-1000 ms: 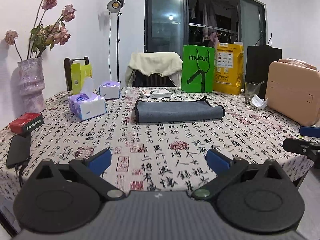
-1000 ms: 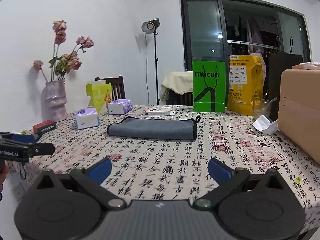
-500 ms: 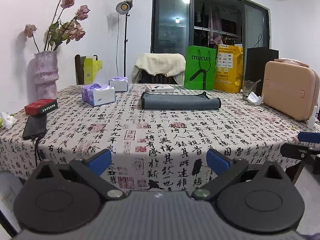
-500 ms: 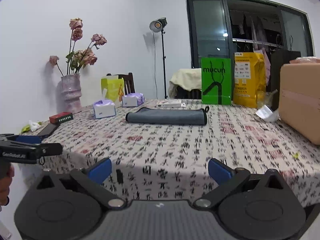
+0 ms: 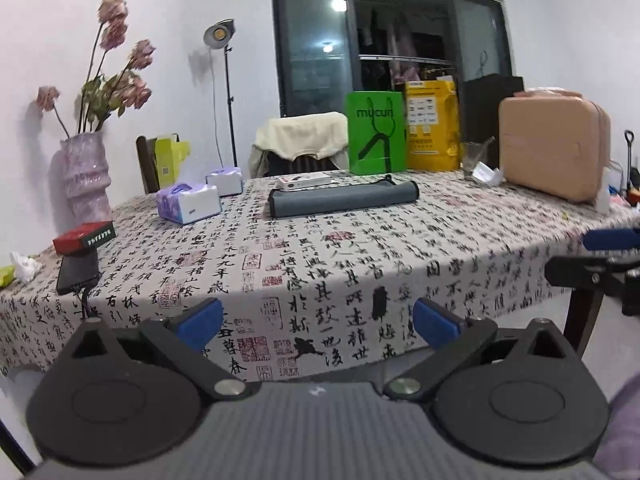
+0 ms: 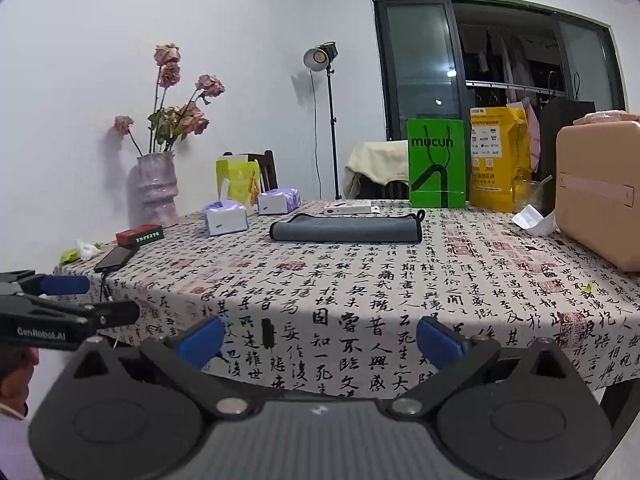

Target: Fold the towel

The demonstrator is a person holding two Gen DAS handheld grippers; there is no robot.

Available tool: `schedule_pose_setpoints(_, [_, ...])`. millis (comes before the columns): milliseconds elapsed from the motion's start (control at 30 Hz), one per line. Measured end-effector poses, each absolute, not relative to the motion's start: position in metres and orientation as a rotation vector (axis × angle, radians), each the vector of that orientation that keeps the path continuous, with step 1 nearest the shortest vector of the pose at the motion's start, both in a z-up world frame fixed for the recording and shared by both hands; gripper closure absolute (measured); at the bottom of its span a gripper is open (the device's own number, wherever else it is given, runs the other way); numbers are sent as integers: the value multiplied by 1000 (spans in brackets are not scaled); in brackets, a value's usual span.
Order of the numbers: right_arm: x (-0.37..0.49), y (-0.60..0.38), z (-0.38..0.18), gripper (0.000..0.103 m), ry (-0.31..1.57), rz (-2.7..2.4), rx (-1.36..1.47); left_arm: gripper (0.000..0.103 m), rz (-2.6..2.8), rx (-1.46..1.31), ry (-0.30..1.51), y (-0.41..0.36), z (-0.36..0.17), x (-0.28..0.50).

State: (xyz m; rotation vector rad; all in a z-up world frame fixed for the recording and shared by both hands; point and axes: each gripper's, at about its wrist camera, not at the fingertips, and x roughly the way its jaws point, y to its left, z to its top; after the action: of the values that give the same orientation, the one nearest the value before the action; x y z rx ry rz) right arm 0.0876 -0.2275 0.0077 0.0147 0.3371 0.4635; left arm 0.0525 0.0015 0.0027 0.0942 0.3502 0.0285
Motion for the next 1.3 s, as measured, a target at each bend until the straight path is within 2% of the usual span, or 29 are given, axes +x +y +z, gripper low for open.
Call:
schedule_pose_setpoints(367, [66, -241, -5, 0, 346, 463, 61, 0, 12, 25, 411, -4, -15, 29])
schedule_pose_setpoints(1300, [28, -247, -10, 0, 340, 465, 15, 0, -8, 43, 386, -12, -16, 7])
